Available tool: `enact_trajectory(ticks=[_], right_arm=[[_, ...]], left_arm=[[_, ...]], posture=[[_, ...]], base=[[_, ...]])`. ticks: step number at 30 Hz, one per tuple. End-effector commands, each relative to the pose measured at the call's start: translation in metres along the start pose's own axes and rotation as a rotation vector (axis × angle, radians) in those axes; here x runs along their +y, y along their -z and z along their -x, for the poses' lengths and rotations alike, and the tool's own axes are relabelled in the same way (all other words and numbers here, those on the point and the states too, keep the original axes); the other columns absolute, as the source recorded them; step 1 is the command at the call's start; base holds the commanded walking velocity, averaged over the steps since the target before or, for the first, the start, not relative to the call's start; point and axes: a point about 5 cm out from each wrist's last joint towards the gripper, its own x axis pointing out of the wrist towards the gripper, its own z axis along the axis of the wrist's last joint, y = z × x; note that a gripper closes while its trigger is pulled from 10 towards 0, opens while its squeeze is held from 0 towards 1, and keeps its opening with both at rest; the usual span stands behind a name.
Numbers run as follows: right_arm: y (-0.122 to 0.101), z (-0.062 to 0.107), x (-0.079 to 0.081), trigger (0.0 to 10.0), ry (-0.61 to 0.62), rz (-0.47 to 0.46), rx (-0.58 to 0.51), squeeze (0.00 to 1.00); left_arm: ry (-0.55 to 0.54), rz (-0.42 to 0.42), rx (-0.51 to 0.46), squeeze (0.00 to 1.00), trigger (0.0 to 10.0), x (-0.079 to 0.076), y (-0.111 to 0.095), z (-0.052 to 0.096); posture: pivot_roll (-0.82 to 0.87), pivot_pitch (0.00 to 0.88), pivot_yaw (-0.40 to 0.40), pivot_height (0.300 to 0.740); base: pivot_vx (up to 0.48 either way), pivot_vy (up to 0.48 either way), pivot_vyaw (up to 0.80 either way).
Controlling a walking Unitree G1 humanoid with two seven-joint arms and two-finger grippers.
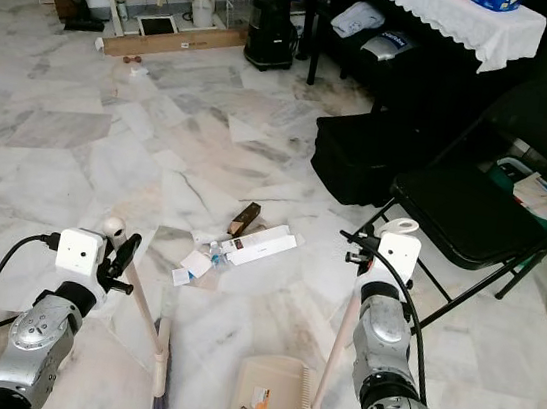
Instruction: Sweep floor
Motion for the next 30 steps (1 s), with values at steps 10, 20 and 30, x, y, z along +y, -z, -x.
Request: enact_trajectory(ticks=[10, 20, 30], right_arm=[[-0.0082, -0.0048, -0.0019, 10.0, -0.006, 0.000, -0.024, 1.00], [-0.0084, -0.0051, -0.0006, 10.0, -0.008, 0.015, -0.024, 0.00], [-0.0045, -0.0026, -0.0025, 10.0, 0.000, 0.013, -0.014, 0.00]], left_arm=[[0.011, -0.005, 0.005, 0.00, 10.0, 0.0004, -0.0011, -0.0008], [0.012, -0.006, 0.007, 0.00, 10.0, 0.0001, -0.0007, -0.0009], [0.014, -0.005, 0.008, 0.00, 10.0, -0.0007, -0.0005, -0.0003]], posture=[[0.08, 0.062, 0.004, 0.740], [0.08, 0.062, 0.004, 0.740], [0.08, 0.069, 0.004, 0.740]], base=[[0.000, 0.000, 0.00], [0.000, 0.000, 0.00], [0.000, 0.000, 0.00]])
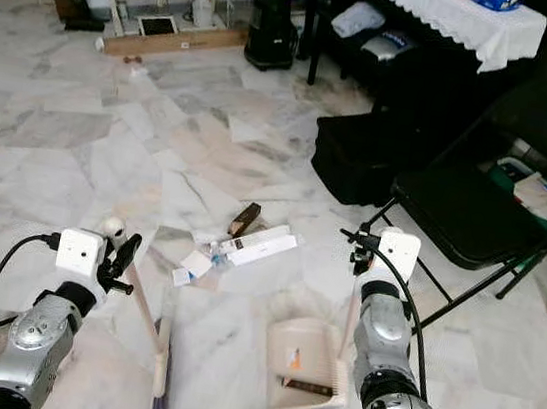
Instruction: Sweep floor
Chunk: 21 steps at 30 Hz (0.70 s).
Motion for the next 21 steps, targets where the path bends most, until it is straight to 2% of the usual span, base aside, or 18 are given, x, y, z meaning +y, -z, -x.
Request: enact_trajectory(ticks=[1, 9, 16, 21], right_arm=[[-0.005, -0.002, -0.002, 10.0, 0.004, 0.008, -0.028, 0.00], [0.001, 0.001, -0.006, 10.0, 0.036, 0.010, -0.001, 0.00], [0.003, 0.002, -0.013, 10.0, 0.113, -0.010, 0.022, 0.00], [0.007, 0.004, -0.021, 10.0, 0.191, -0.077, 0.046, 0.00]], left_arm=[[0.010, -0.004, 0.007, 0.00, 10.0, 0.000, 0.000, 0.000], [0.009, -0.007, 0.008, 0.00, 10.0, 0.000, 0.000, 0.000], [0.011, -0.007, 0.008, 0.00, 10.0, 0.001, -0.001, -0.001], [0.014, -0.007, 0.008, 0.00, 10.0, 0.000, -0.001, -0.001]], posture=[[0.08, 0.069, 0.004, 0.740], [0.08, 0.075, 0.007, 0.740], [0.07, 0.077, 0.010, 0.740], [0.07, 0.078, 0.014, 0.740]], base=[[0.000, 0.000, 0.00], [0.000, 0.000, 0.00], [0.000, 0.000, 0.00], [0.000, 0.000, 0.00]])
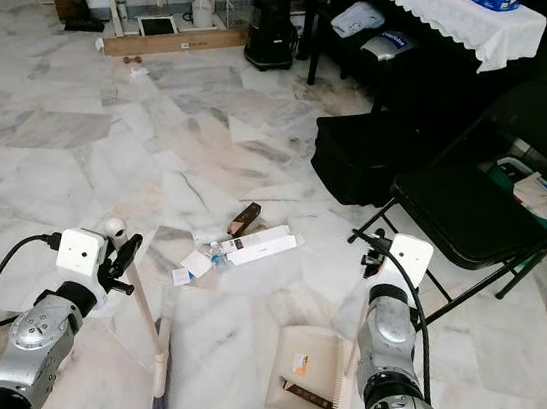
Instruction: Sweep floor
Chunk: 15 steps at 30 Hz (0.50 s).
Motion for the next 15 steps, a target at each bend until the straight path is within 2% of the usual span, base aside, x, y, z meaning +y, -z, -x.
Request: enact_trajectory(ticks=[1, 7, 15], right_arm=[[0.004, 0.001, -0.008, 10.0, 0.052, -0.029, 0.028, 0.00], [0.009, 0.004, -0.018, 10.0, 0.139, -0.044, 0.046, 0.00], [0.011, 0.005, -0.022, 10.0, 0.182, -0.062, 0.059, 0.00]], left_arm=[[0.011, -0.005, 0.008, 0.00, 10.0, 0.001, -0.001, -0.001], [0.016, -0.004, 0.009, 0.00, 10.0, 0.000, -0.001, -0.001], [0.024, -0.001, 0.009, 0.00, 10.0, -0.001, -0.001, -0.002]], posture=[[0.07, 0.079, 0.015, 0.740], [0.07, 0.080, 0.016, 0.740], [0.07, 0.078, 0.017, 0.740]], base=[[0.000, 0.000, 0.00], [0.000, 0.000, 0.00], [0.000, 0.000, 0.00]])
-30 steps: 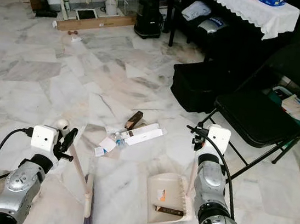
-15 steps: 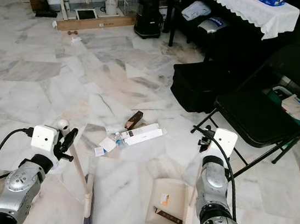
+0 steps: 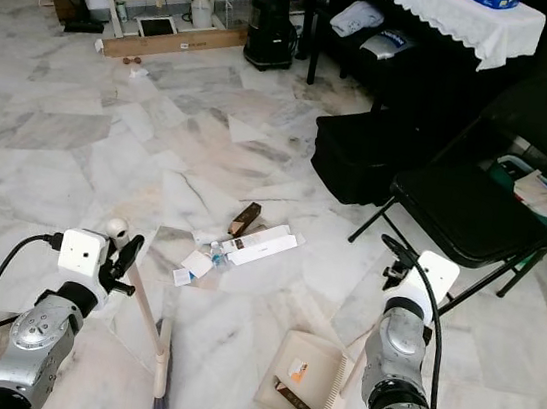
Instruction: Sweep floor
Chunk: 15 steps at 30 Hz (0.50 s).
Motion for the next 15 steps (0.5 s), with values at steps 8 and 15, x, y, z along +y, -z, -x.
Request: enact_trajectory(ticks=[8, 15], right_arm=[[0.010, 0.003, -0.019, 10.0, 0.146, -0.025, 0.066, 0.00], [0.016, 0.005, -0.026, 10.0, 0.197, -0.032, 0.096, 0.00]], left_arm=[[0.013, 0.003, 0.004, 0.00, 10.0, 0.000, -0.002, -0.002], [0.021, 0.004, 0.004, 0.00, 10.0, -0.001, -0.002, -0.002]], posture=[[0.07, 0.078, 0.021, 0.740], [0.07, 0.078, 0.022, 0.740]], base=[[0.000, 0.000, 0.00], [0.000, 0.000, 0.00]])
